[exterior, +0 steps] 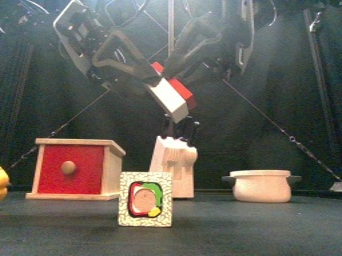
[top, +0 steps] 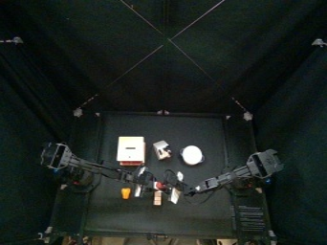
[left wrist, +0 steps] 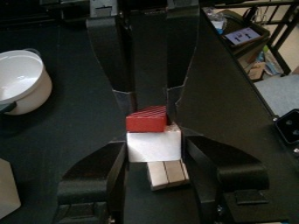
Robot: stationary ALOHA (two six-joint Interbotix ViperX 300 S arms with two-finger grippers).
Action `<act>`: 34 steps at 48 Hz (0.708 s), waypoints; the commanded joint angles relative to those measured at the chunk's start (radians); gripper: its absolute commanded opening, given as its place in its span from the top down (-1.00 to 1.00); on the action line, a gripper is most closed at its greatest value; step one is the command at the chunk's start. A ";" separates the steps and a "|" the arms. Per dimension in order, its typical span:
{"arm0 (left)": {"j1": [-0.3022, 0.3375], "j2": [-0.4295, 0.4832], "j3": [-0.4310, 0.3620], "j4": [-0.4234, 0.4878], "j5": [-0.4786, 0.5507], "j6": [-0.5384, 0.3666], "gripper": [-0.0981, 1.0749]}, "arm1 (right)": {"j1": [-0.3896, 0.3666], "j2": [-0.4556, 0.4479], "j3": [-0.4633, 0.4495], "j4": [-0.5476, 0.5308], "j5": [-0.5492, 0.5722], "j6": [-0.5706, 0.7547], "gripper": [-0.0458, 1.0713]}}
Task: Separate salmon from rice
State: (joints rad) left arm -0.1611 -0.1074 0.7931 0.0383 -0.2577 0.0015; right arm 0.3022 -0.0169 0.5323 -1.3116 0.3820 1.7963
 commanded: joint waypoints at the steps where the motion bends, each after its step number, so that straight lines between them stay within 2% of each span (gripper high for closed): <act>1: 0.003 -0.006 -0.028 0.006 -0.014 0.002 -0.17 | 0.002 -0.015 -0.031 0.005 -0.002 0.000 0.04; 22: 0.025 -0.034 0.008 0.020 -0.020 0.003 -0.17 | 0.000 -0.017 -0.015 0.006 -0.002 -0.008 0.04; 34: 0.035 -0.074 0.057 0.020 -0.067 0.003 -0.16 | -0.003 -0.018 -0.008 0.015 -0.002 -0.008 0.04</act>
State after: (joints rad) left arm -0.1304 -0.1488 0.8452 0.0568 -0.2991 0.0031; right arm 0.2991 -0.0169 0.5308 -1.3023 0.3804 1.7902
